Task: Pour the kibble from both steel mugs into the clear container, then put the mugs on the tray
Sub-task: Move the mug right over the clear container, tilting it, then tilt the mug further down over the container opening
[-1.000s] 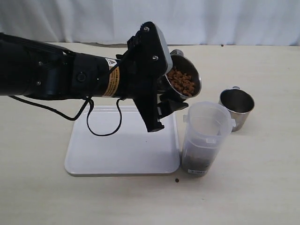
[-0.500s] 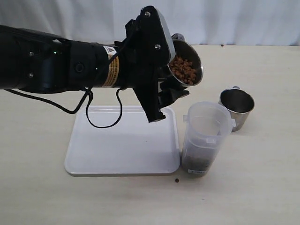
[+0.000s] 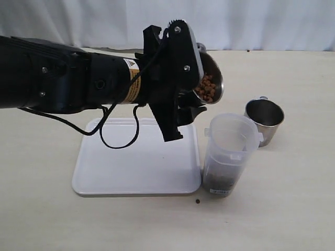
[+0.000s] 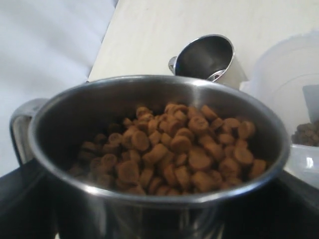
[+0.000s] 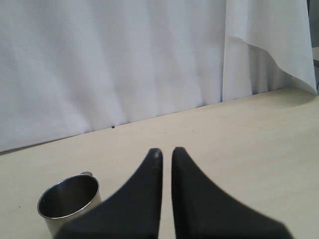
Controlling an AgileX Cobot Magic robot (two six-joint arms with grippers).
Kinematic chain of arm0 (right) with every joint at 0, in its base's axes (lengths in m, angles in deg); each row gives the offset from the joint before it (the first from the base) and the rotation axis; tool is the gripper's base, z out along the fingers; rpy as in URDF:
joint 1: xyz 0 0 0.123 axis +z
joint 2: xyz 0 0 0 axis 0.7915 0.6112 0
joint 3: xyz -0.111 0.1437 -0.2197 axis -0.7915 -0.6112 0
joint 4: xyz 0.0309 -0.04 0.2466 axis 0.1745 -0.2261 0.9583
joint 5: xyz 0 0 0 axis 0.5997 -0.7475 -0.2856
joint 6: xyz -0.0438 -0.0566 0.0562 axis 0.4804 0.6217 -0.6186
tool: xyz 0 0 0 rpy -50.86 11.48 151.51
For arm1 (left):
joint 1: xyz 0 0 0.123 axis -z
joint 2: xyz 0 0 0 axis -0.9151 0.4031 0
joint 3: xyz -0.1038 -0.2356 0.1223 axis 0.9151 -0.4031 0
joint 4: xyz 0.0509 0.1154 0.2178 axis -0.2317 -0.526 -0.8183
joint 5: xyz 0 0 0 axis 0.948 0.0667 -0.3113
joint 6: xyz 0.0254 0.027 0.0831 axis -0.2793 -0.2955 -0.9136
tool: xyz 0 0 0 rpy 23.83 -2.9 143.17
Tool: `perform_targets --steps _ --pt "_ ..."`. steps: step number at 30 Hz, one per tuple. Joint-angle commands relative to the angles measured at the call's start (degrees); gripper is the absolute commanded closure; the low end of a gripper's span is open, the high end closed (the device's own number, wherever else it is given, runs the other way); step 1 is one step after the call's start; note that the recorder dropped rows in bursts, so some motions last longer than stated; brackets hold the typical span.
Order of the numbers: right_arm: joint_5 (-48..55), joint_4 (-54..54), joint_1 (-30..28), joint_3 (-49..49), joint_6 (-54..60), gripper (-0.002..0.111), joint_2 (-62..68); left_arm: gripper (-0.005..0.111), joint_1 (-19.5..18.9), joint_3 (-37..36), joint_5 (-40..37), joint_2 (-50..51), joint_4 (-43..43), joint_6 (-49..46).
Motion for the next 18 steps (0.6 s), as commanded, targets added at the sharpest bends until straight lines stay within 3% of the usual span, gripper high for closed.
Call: perform_targets --steps 1,18 --pt "0.27 0.15 0.08 -0.23 0.05 0.103 -0.25 0.107 0.45 2.57 -0.35 -0.59 0.07 -0.26" --pt "0.27 0.15 0.08 -0.23 0.05 0.103 -0.25 0.107 5.18 2.81 -8.3 -0.59 -1.75 -0.35"
